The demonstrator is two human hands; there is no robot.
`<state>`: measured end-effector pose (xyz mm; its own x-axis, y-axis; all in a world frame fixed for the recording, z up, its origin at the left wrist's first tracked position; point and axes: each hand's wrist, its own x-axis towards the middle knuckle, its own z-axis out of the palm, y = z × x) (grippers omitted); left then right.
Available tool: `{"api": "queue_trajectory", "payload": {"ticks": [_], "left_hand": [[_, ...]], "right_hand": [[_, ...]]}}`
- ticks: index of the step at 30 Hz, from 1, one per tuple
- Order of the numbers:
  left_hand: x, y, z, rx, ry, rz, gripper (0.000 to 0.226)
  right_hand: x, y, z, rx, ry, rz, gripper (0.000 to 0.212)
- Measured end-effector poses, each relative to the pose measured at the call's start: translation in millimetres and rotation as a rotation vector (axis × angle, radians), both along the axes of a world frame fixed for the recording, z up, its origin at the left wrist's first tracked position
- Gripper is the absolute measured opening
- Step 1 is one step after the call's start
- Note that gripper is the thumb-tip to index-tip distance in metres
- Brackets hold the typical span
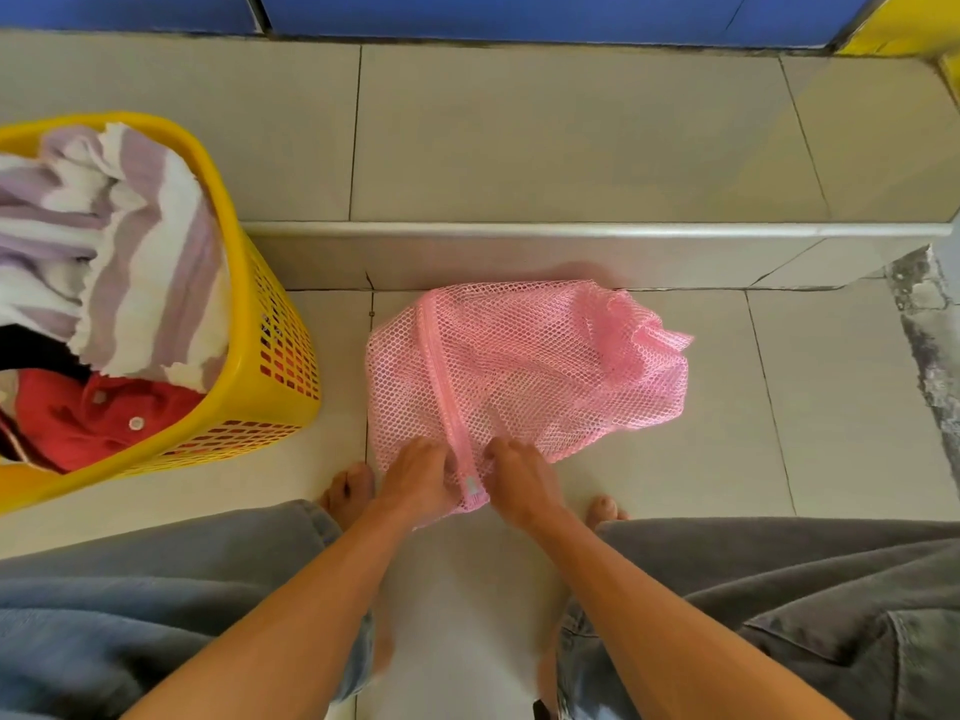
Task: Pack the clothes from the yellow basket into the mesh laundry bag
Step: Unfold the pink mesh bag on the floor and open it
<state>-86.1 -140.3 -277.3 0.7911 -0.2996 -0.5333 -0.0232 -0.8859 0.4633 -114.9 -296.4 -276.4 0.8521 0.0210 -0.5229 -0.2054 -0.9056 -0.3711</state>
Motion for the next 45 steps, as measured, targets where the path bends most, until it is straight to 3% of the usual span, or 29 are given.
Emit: {"api": "queue_trajectory", "payload": {"ticks": [9, 12, 19, 30, 34, 41, 45], "left_hand": [[-10, -4, -13, 0.138, -0.139, -0.096, 0.044], [-14, -2, -12, 0.126, -0.157, -0.094, 0.042], [-26, -1, -8, 0.093, -0.171, -0.031, 0.047], [-20, -4, -11, 0.166, -0.064, -0.017, 0.052], [-20, -6, -11, 0.185, -0.126, -0.034, 0.051], [-6, -21, 7, 0.018, -0.091, 0.195, 0.022], [2, -24, 18, 0.002, -0.015, 0.256, 0.033]], "right_hand": [[-4, 8, -2, 0.031, 0.01, 0.037, 0.021], [-7, 12, -4, -0.007, 0.006, 0.158, 0.024], [-9, 24, -4, 0.01, -0.023, 0.217, 0.031], [8, 34, -3, -0.091, 0.107, 0.194, 0.015], [21, 35, -2, -0.053, 0.185, 0.18, 0.013], [59, 11, 19, 0.128, 0.213, 0.081, 0.015], [69, 7, 34, 0.187, 0.12, 0.045, 0.02]]}}
